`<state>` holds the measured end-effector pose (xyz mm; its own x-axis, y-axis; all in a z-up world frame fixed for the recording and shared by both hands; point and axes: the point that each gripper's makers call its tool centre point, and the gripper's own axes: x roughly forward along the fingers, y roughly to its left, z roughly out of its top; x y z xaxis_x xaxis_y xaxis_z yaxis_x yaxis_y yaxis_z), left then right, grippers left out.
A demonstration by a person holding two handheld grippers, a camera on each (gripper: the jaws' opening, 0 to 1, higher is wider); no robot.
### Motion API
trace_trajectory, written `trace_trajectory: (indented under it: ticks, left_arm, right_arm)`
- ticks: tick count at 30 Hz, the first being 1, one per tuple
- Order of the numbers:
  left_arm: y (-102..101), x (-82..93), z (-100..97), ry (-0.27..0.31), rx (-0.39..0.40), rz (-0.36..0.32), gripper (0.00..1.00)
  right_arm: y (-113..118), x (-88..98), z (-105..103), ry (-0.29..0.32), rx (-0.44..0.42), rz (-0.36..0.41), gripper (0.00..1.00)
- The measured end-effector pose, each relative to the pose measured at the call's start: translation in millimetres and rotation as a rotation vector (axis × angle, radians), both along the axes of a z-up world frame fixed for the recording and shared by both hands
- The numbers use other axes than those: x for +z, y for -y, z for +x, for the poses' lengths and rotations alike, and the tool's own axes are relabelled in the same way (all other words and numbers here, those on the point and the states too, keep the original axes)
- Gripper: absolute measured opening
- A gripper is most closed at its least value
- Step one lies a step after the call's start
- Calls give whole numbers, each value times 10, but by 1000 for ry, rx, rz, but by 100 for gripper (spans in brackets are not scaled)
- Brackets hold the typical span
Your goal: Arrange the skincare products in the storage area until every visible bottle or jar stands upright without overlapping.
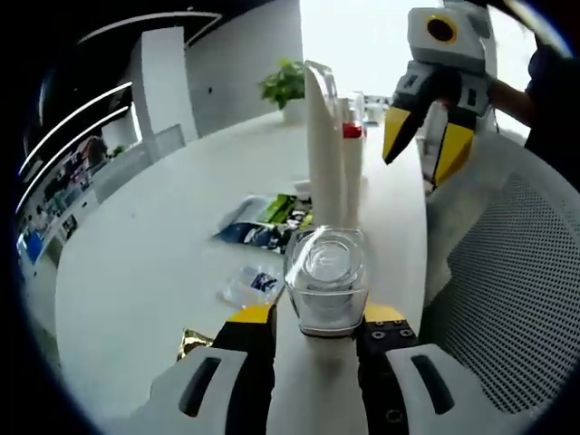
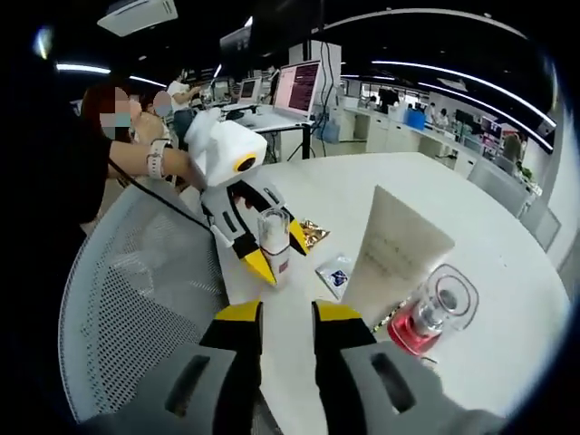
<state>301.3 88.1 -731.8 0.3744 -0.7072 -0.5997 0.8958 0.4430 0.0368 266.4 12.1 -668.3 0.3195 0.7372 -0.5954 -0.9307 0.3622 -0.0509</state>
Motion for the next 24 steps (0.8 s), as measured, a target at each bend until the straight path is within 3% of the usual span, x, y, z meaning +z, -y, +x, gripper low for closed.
trace_trajectory:
  ticks: [2, 5, 9, 12, 17, 24]
  left_arm:
    - [-4, -11, -12, -7, 8, 8, 32]
    - [-111, -60, -53, -11, 11, 110, 34]
    - [-159, 19, -104, -19, 36, 133, 34]
    - [-247, 33, -191, -51, 45, 192, 31]
    - [-258, 6, -269, -100, 36, 205, 28]
    - [-187, -96, -250, -118, 20, 192, 23]
  right_arm:
    - [34, -18, -3, -1, 17, 0, 21]
    - [40, -44, -19, -4, 45, 8, 21]
    - [17, -80, -37, -14, 79, 24, 21]
    - [12, -97, -33, -16, 91, 28, 21]
    - [0, -113, -31, -24, 86, 55, 20]
    - [-28, -206, -34, -37, 81, 49, 20]
